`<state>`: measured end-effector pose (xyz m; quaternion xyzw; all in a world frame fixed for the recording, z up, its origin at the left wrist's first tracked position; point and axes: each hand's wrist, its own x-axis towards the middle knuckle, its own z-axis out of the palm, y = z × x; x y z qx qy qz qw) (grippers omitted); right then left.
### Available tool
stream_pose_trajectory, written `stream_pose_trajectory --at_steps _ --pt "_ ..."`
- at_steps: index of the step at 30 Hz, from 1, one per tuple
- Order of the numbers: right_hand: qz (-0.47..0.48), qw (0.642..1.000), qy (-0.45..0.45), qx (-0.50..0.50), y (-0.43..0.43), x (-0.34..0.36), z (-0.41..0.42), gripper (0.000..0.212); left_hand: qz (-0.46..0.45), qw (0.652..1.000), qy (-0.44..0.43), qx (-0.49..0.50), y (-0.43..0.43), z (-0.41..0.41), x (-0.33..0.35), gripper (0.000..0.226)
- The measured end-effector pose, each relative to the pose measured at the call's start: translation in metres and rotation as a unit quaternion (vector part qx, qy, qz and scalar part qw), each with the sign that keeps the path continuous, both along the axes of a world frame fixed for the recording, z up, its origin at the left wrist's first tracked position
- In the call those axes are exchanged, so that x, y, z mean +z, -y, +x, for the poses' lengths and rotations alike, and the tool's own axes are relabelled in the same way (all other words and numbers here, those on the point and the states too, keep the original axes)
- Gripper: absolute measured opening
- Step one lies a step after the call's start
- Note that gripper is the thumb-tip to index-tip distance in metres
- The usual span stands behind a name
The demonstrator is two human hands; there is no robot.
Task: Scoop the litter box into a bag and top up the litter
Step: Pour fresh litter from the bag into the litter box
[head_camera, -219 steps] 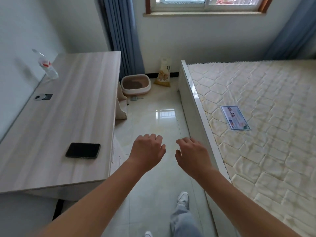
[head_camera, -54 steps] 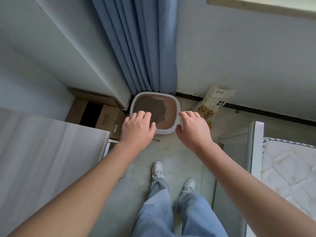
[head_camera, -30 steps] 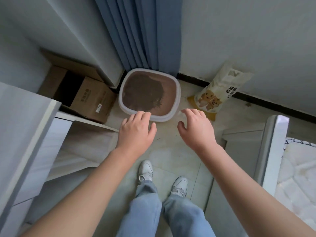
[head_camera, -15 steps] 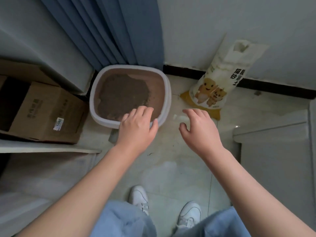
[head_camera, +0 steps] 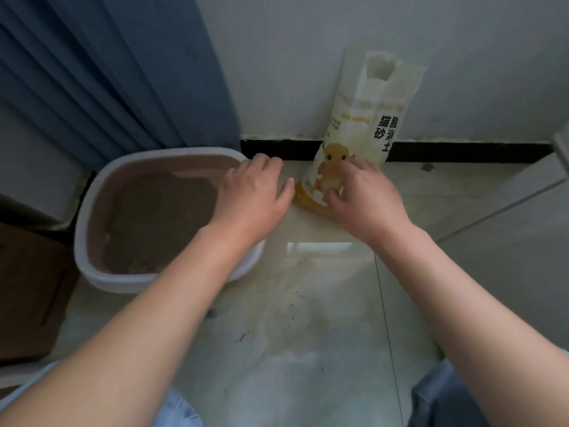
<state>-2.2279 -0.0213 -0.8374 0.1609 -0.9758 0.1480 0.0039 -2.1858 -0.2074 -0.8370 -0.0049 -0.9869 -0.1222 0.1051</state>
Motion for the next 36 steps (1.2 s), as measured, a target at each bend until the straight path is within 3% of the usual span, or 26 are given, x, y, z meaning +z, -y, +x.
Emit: stream_pose_trajectory --at_steps 6,18,31,36 --pt "0.001 1.000 0.017 -0.011 -0.013 0.006 0.007 0.045 0.001 1.000 -0.009 -0.027 -0.016 -0.003 -0.004 0.037" --pt "0.006 0.999 0.018 -0.034 -0.040 -0.003 0.006 0.036 0.025 0.998 -0.005 -0.056 -0.041 -0.031 -0.021 0.036" --pt "-0.017 0.995 0.044 -0.091 -0.076 -0.004 0.012 0.043 0.129 0.988 0.083 -0.007 -0.083 -0.099 -0.050 0.040" --pt "-0.031 0.991 0.054 -0.120 -0.082 -0.004 0.005 0.038 0.164 0.976 0.130 0.061 -0.098 -0.146 -0.056 0.060"
